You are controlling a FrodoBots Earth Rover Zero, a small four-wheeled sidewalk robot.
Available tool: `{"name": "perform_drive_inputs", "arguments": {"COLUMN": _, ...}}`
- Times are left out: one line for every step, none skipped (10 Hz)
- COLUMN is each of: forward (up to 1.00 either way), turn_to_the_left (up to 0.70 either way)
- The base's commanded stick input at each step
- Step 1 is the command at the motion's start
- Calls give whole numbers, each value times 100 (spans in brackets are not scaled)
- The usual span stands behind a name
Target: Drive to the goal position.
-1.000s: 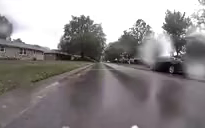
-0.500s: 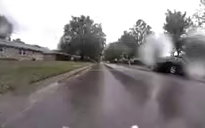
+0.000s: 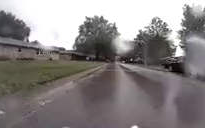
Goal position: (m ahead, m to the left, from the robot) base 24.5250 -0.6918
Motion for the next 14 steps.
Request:
{"name": "perform_drive_inputs", "arguments": {"forward": 50, "turn_to_the_left": -1}}
{"name": "perform_drive_inputs", "arguments": {"forward": 50, "turn_to_the_left": -1}}
{"name": "perform_drive_inputs", "arguments": {"forward": 50, "turn_to_the_left": -1}}
{"name": "perform_drive_inputs", "arguments": {"forward": 50, "turn_to_the_left": -1}}
{"name": "perform_drive_inputs", "arguments": {"forward": 50, "turn_to_the_left": -1}}
{"name": "perform_drive_inputs", "arguments": {"forward": 50, "turn_to_the_left": -1}}
{"name": "perform_drive_inputs", "arguments": {"forward": 50, "turn_to_the_left": -1}}
{"name": "perform_drive_inputs", "arguments": {"forward": 50, "turn_to_the_left": -1}}
{"name": "perform_drive_inputs", "arguments": {"forward": 50, "turn_to_the_left": -1}}
{"name": "perform_drive_inputs", "arguments": {"forward": 50, "turn_to_the_left": -1}}
{"name": "perform_drive_inputs", "arguments": {"forward": 50, "turn_to_the_left": -1}}
{"name": "perform_drive_inputs", "arguments": {"forward": 50, "turn_to_the_left": -1}}
{"name": "perform_drive_inputs", "arguments": {"forward": 50, "turn_to_the_left": -1}}
{"name": "perform_drive_inputs", "arguments": {"forward": 50, "turn_to_the_left": -1}}
